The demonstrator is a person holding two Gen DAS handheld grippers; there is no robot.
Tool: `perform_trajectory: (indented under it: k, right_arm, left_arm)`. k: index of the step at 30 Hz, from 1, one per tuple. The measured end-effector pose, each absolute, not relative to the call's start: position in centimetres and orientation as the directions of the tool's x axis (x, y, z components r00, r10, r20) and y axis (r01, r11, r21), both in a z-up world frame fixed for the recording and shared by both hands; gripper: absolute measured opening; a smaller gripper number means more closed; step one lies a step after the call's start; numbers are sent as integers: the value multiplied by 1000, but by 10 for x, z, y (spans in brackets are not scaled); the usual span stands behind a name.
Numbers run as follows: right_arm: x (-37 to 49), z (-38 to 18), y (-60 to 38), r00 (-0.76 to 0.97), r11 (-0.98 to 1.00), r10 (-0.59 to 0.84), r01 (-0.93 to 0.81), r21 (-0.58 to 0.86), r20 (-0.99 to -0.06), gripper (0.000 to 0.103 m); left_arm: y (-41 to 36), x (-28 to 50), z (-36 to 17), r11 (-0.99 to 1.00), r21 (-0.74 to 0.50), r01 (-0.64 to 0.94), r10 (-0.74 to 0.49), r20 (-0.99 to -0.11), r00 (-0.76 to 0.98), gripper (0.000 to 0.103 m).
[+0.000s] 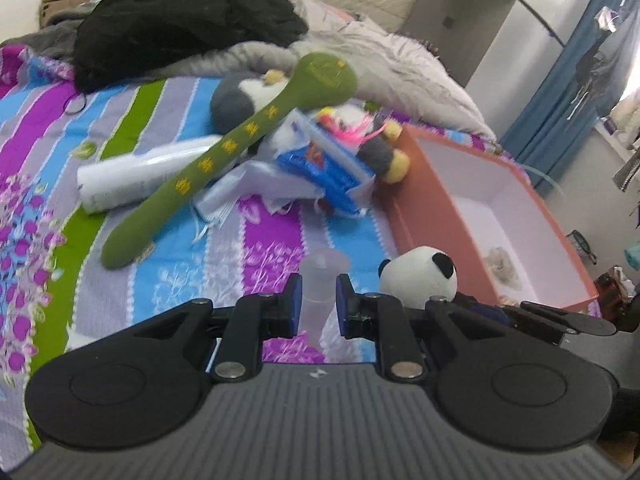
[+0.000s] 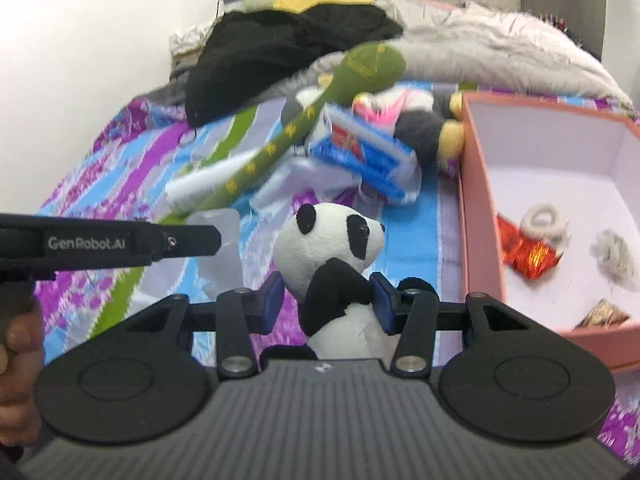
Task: Organize soft objects
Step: 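Carry the panda plush with the right tool while the left tool carries the cup over the box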
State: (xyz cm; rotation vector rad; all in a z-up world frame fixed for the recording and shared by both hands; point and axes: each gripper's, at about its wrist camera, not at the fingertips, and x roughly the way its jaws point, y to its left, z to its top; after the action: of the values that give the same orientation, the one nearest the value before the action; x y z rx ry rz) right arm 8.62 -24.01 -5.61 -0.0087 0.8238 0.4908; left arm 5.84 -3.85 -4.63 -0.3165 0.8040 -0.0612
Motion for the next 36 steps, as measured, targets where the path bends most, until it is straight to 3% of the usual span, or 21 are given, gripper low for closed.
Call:
perform_trajectory:
  k: [12,19,25,36]
  right_arm:
    - [113,21,-273,703,911,398,-381,161,-589,50]
    - [129,61,-314,783,948,310,-299,112,-539,51]
    - [155,63,-361,783,976,217,-175,128,-583,51]
    - [193,10,-434,651,990,121,-29,135,-749,51]
  left_arm:
    - [-65,96,28,954,-299,34,-221,-620,753,21]
    - [-115,126,69,949,-277,152,-293,-586,755,21]
    - [-166,165,67,933,-290,211,-351,-622,700,21]
    - [-239,230,23,913,-310,265,-407,-744,530,21]
